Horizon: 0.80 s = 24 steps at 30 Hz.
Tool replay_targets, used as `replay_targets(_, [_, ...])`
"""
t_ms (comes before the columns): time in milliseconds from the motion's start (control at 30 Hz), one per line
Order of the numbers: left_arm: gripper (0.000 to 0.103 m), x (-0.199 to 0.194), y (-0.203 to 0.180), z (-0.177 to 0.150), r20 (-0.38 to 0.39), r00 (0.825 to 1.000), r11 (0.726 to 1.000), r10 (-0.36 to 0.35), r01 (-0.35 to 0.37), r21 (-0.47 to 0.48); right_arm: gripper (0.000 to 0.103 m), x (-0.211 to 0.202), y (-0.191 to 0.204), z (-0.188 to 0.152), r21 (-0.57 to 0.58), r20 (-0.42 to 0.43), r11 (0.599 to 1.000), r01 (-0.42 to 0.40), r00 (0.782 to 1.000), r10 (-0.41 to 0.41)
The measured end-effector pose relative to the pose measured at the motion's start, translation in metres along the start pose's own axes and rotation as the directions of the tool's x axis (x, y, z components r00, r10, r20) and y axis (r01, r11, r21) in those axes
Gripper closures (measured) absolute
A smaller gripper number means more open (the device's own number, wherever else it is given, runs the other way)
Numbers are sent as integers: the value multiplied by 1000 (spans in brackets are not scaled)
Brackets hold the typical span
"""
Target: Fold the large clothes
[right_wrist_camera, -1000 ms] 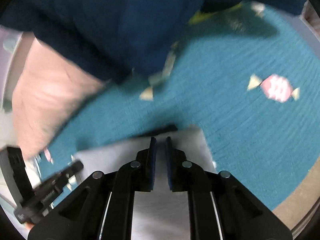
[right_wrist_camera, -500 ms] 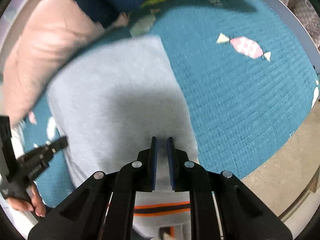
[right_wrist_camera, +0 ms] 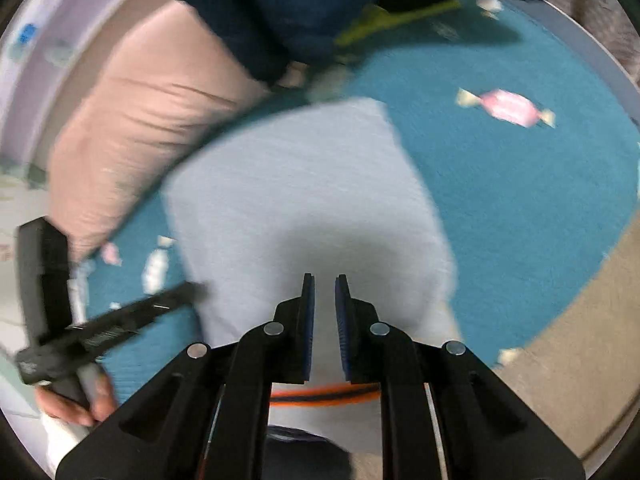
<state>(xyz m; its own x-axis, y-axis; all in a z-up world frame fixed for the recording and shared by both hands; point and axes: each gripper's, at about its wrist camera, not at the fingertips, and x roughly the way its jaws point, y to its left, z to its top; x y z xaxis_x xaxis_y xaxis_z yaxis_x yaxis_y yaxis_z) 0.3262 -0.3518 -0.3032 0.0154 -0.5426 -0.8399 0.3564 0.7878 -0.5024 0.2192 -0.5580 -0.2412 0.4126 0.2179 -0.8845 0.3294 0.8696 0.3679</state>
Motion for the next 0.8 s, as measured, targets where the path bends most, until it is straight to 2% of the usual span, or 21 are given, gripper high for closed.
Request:
replay_targets(67, [100,1,-7,3,7,1000,1000,-18,18,6,91,4,18,9,-40,37,999,12,999,-10])
replay_targets(200, [100,4,-16,25,42,998,999,-51,51,-7,91,15,37,35,-37,67,997,-73,995,75])
replay_targets(267, [100,3,-18,39,40,999,999,-10,11,-32,91,20,42,52,-37,87,997,-72,993,75])
replay_targets(300, [100,1,-18,48,49,999,999,-20,22,-49,91,23,43,63,-32,91,996,-85,992,88])
replay_targets(400, [100,2,-15,73,64,993,989,-102,108,-98,91,38,36,87,22,65,991,-134,989,132])
replay_targets(467, [100,9,-14,85,63,989,983,-137,144,-118,91,57,34,101,43,13,987,-153,988,153])
replay_targets(500, [101,13,-12,87,52,989,982,-136,142,-127,93,72,32,104,65,-41,985,-161,986,163])
replay_targets(533, [101,21,-10,87,34,993,984,-117,121,-133,99,80,28,104,79,-62,986,-144,987,149])
replay_targets(600, [100,30,-4,84,32,997,993,-65,68,-95,103,86,16,100,116,-47,978,-171,983,177])
replay_targets(667, [98,33,-4,78,35,999,999,-42,43,-28,103,85,-1,95,138,-25,967,-214,975,219])
replay_targets(733, [101,33,-4,73,36,997,997,68,-69,24,103,76,-15,91,144,-16,962,-231,972,236])
replay_targets(800, [101,31,-4,67,47,994,992,98,-101,74,103,72,-24,93,160,-19,957,-242,969,248])
